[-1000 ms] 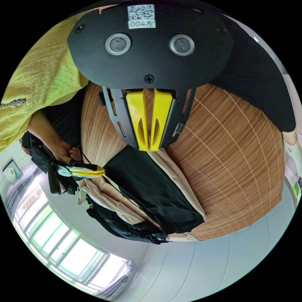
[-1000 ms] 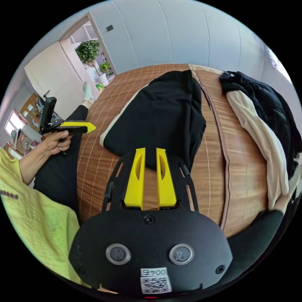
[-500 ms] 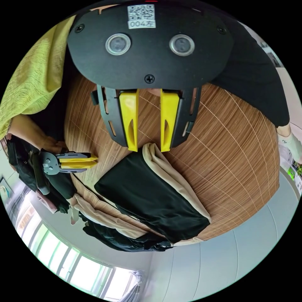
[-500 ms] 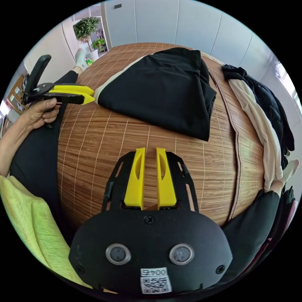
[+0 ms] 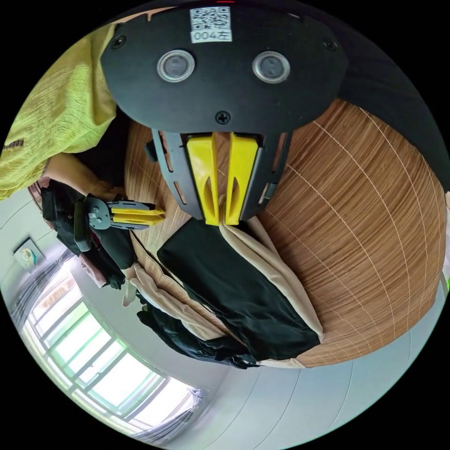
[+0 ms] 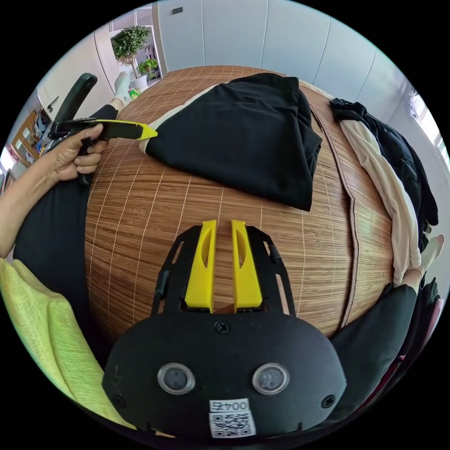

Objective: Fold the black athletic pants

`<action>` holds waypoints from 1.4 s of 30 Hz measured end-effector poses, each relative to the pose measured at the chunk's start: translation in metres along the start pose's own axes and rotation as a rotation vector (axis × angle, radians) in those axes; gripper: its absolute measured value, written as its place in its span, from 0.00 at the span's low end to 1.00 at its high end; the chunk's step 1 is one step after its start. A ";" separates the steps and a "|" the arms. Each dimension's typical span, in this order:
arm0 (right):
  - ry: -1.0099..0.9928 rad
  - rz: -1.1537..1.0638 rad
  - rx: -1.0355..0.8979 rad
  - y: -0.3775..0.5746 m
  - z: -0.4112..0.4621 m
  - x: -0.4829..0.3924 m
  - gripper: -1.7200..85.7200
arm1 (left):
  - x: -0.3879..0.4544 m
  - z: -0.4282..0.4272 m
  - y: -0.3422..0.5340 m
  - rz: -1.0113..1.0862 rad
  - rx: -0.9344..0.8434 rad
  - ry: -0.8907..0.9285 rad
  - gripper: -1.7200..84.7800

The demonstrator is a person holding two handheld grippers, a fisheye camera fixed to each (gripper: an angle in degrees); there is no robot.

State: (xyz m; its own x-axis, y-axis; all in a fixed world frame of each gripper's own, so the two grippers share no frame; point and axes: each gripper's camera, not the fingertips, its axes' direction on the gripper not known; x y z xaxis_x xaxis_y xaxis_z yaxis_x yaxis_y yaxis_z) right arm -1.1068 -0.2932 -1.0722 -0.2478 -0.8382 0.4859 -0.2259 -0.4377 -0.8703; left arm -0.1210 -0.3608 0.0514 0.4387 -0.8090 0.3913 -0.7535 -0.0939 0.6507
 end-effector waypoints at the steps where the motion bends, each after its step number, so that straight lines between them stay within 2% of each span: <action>1: 0.003 0.004 0.000 0.001 0.001 0.001 0.09 | 0.010 -0.011 -0.004 0.016 0.025 0.005 0.06; 3: -0.003 0.014 0.001 0.002 0.003 0.005 0.09 | 0.031 -0.029 -0.007 0.065 0.060 -0.056 0.05; 5: -0.023 0.039 0.008 0.006 0.004 0.012 0.08 | 0.036 -0.026 -0.002 0.084 0.015 -0.138 0.05; 8: -0.040 0.055 0.013 0.009 0.005 0.022 0.07 | 0.011 0.015 0.018 0.002 -0.154 -0.163 0.05; 10: -0.072 0.053 -0.009 0.009 0.000 0.035 0.07 | 0.012 0.018 0.022 -0.010 -0.129 -0.159 0.05; 12: -0.118 0.112 0.058 0.016 -0.017 0.059 0.08 | 0.022 0.024 0.022 0.028 -0.143 -0.197 0.05; 14: -0.271 0.187 0.199 0.027 -0.037 0.103 0.10 | 0.031 0.029 0.025 0.067 -0.141 -0.230 0.05; 16: -0.345 0.222 0.244 0.026 -0.037 0.135 0.11 | 0.036 0.033 0.027 0.075 -0.139 -0.243 0.05; 20: -0.454 0.251 0.196 0.006 -0.013 0.179 0.13 | 0.052 0.042 0.034 0.097 -0.118 -0.292 0.05; 25: -0.402 0.265 0.159 0.007 0.007 0.179 0.08 | 0.085 0.055 0.042 0.186 -0.122 -0.421 0.05; 27: -0.386 0.244 0.204 0.011 0.004 0.172 0.06 | 0.095 0.060 0.045 0.216 -0.125 -0.464 0.05; 30: -0.332 0.072 0.247 0.005 -0.007 0.144 0.05 | 0.106 0.065 0.049 0.241 -0.123 -0.501 0.05; 33: -0.254 -0.048 0.193 -0.001 0.001 0.124 0.07 | 0.109 0.067 0.052 0.233 -0.118 -0.490 0.05; 42: -0.371 0.099 0.187 0.000 0.002 0.194 0.15 | 0.116 0.070 0.058 0.238 -0.110 -0.490 0.05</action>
State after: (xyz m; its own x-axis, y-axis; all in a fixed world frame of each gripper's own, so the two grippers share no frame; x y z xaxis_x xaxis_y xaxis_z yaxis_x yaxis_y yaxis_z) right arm -1.1526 -0.4568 -0.9782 0.1036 -0.9243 0.3672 -0.0349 -0.3724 -0.9274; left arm -0.1488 -0.5006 0.0890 -0.0365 -0.9783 0.2041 -0.7370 0.1643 0.6556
